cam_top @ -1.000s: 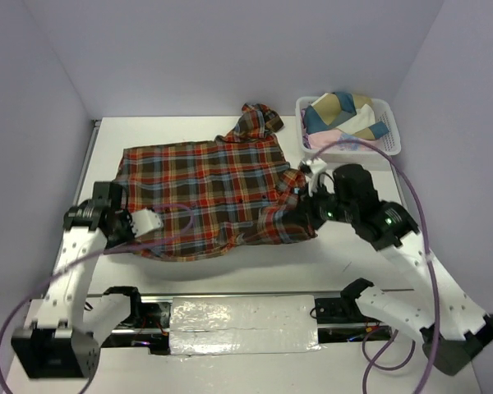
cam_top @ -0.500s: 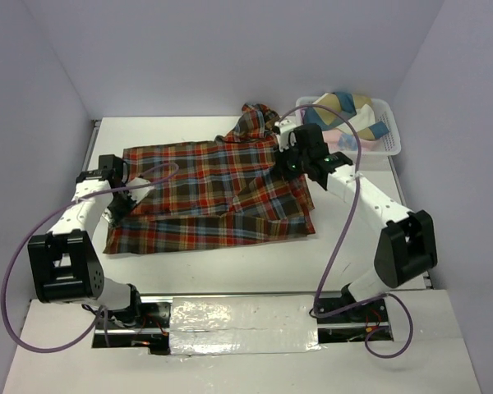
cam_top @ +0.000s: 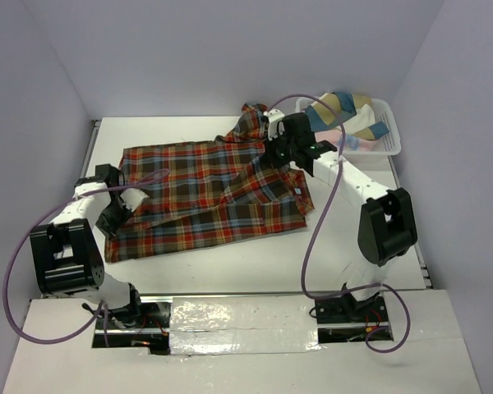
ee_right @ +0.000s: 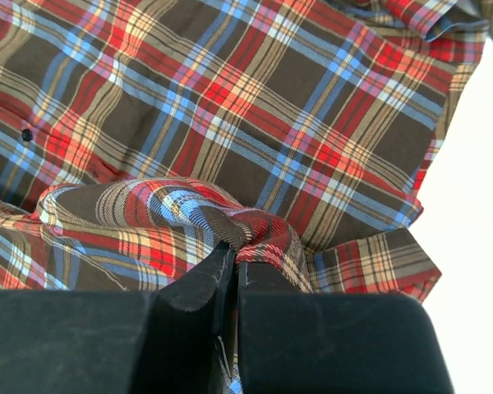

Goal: Fold and stack the long sleeve shirts
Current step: Fold the shirt

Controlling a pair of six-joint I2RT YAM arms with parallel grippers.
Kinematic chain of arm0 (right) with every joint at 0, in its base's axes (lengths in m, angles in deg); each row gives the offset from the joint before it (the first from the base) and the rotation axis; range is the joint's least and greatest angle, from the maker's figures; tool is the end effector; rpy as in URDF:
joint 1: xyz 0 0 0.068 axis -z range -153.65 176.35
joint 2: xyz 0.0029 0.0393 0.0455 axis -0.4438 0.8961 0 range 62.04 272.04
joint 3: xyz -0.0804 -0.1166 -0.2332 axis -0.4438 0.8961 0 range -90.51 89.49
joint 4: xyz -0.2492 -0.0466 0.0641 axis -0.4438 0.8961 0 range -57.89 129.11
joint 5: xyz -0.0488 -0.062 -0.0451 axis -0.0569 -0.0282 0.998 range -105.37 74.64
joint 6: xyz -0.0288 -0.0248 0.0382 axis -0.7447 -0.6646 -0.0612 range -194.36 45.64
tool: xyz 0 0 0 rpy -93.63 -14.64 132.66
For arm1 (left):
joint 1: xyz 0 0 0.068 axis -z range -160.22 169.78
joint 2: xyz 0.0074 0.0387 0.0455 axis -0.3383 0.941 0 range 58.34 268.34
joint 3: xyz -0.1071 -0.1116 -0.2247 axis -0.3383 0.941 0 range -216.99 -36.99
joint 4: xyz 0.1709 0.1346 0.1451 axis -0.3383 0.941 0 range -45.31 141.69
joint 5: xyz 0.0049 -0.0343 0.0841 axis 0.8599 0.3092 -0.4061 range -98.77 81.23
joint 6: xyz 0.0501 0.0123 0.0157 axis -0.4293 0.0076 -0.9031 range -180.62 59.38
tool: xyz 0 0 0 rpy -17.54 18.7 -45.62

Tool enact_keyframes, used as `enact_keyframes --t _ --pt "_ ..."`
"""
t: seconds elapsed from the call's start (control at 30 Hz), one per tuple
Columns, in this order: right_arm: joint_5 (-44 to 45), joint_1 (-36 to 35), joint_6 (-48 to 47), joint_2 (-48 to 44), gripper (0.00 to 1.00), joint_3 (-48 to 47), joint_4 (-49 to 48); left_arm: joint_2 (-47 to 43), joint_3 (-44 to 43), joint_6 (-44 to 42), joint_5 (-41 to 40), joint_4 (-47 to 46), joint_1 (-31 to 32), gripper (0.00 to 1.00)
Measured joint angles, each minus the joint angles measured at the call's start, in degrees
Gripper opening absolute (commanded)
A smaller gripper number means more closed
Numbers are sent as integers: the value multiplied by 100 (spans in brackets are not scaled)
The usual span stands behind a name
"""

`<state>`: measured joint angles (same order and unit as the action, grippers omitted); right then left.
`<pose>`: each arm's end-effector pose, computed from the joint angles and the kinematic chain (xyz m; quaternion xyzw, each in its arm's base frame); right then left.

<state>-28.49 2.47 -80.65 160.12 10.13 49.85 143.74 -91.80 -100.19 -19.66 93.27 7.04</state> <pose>0.3587 0.1677 0.2885 -0.2805 0.8431 0.1692 0.4265 0.2529 0.0641 0.1966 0.2213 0.9661 0.1261 0.0426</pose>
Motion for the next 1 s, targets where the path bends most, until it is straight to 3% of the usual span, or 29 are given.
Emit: enact_keyframes --t 0.1,0.17,0.2,0.3,0.37,0.5,0.73,0.8,0.87,1.0 --pt "7 -9 2 179 0 -48 -15 70 70 111 -37 -2 -17 12" --pt "42 -11 4 286 0 -61 -20 149 72 175 -44 -15 -22 22" --pt "85 -11 7 341 0 -79 -15 184 72 225 -48 -28 -22 33" --pt "214 -11 26 496 2 -197 -11 286 70 348 -76 -61 -26 48" --pt "275 -13 66 627 11 -343 7 363 70 424 -90 -92 -28 55" --pt "350 -13 144 935 32 -678 15 527 -50 695 -219 -149 -72 58" --pt "632 -13 391 1635 61 -1526 293 767 -1051 1154 -391 -413 -632 63" --pt "785 -13 474 1735 74 -1711 404 748 -1305 1174 -402 -474 -713 65" --pt "988 -4 586 1731 80 -1799 581 726 -1405 1215 -328 -452 -717 66" --pt "1259 157 1123 1462 83 -1711 977 662 -1342 1292 146 -33 -739 76"
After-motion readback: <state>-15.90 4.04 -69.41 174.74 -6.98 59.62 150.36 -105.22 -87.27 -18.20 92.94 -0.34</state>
